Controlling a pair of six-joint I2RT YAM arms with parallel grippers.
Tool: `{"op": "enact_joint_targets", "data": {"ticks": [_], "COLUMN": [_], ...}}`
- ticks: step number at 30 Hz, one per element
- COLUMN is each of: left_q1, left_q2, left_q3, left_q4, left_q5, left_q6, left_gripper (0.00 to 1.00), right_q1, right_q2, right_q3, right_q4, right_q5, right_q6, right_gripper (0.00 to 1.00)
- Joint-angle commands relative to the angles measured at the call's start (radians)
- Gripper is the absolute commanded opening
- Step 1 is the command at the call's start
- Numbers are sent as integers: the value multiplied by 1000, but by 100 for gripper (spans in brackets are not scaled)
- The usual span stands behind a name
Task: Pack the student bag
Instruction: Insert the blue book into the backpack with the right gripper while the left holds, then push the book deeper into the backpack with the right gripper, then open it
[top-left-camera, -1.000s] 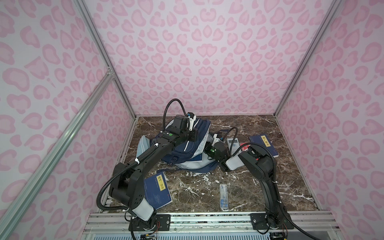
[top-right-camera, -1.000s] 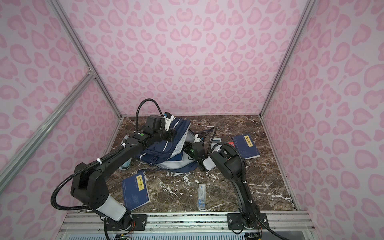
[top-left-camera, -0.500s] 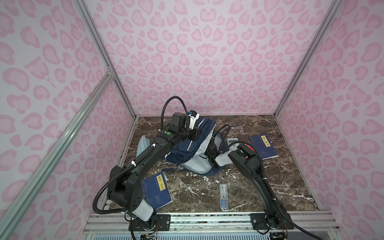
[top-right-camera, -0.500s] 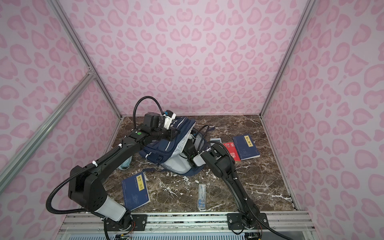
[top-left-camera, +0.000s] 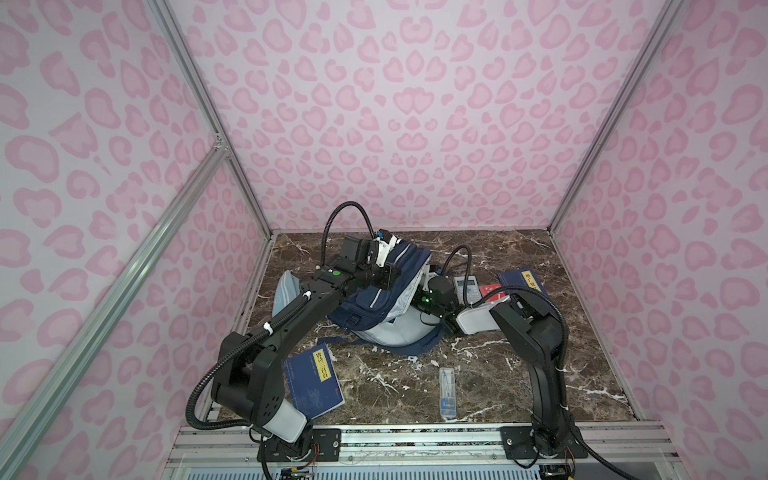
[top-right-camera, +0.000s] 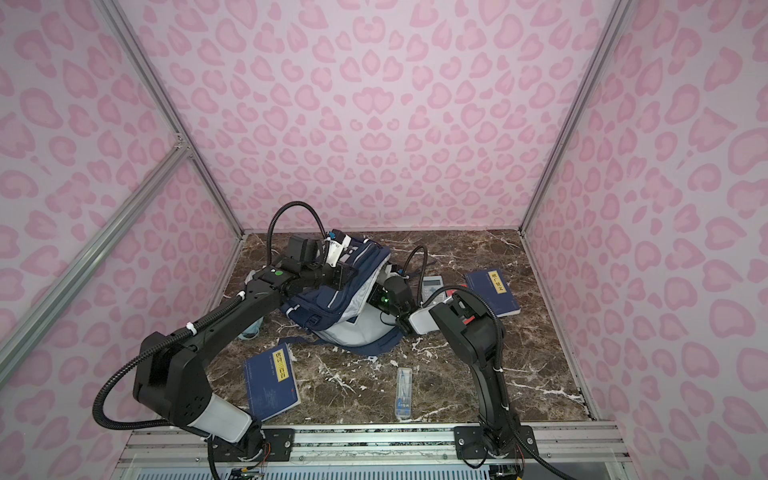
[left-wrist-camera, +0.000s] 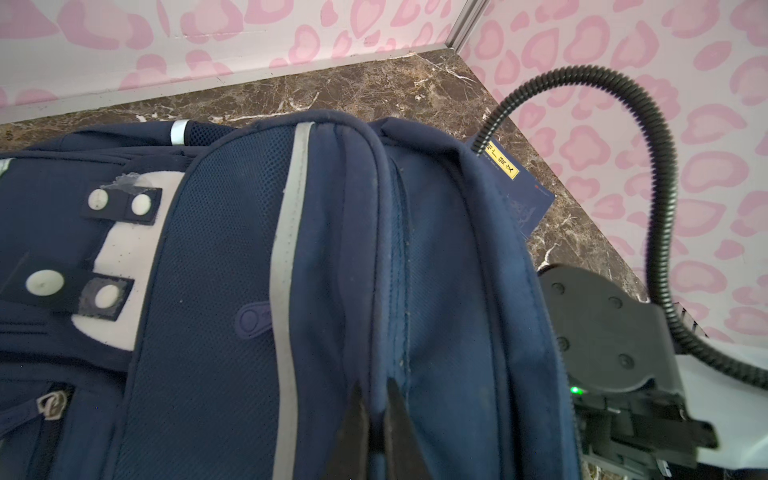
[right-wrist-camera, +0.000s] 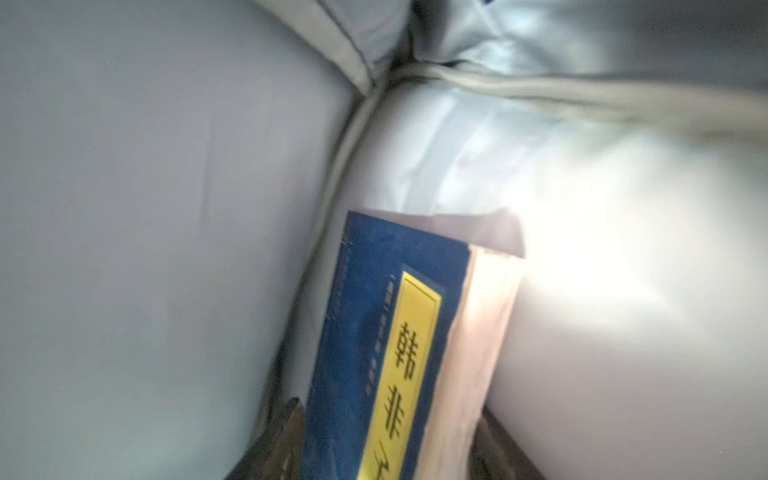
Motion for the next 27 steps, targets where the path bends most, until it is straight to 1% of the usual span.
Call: {"op": "enact_joint_targets", "data": {"ticks": [1,3,5,8,11,12,13,15,18,20,23,27], "left_q1": [3,2,3,2,3,3,4,19,18,17,18,20], "left_q2": [-9,-12,-14,-16,-6,1,10,50,118,113,83,56], "left_q3": [-8,-15,-25,-32,-22,-20,-22,-26,32,19,2,-9], "left_q4": [76,76,78,78,63,65,84,146,119,150,148,120], "left_q5": [-2,1,-1,-20,-40,-44,-42,26,87,124,111,106], "left_q6": [-7,-7,-7,-5,5,13,12,3,16,17,31,41], "left_gripper": [3,4,3,3,4,4,4,4,4,3,4,3], "right_q1": [-17,-9,-6,6,41,57,73,117,183,217,233,228], "right_q2": [-44,-86,-100,-102,-117,-128,-138,-140,-112,-101,-85,-37], "right_q3": [-9,2,30,28,8,-12,-28,-75,-91,-101,-77,-47], "right_q4": [-218,-346,-470,-550,-612,-599,-584,-470,-311,-192,-127,-17], "right_q5": [-102,-96,-107,-127,-116,-112,-102,-96,-70,-18,59,52], "right_q6": [-151,-244,-319,-371,-427,-430,-424,-368,-288,-235,-196,-142], "right_gripper": [63,58,49,35,24,19,17,12,11,11,11,11]}}
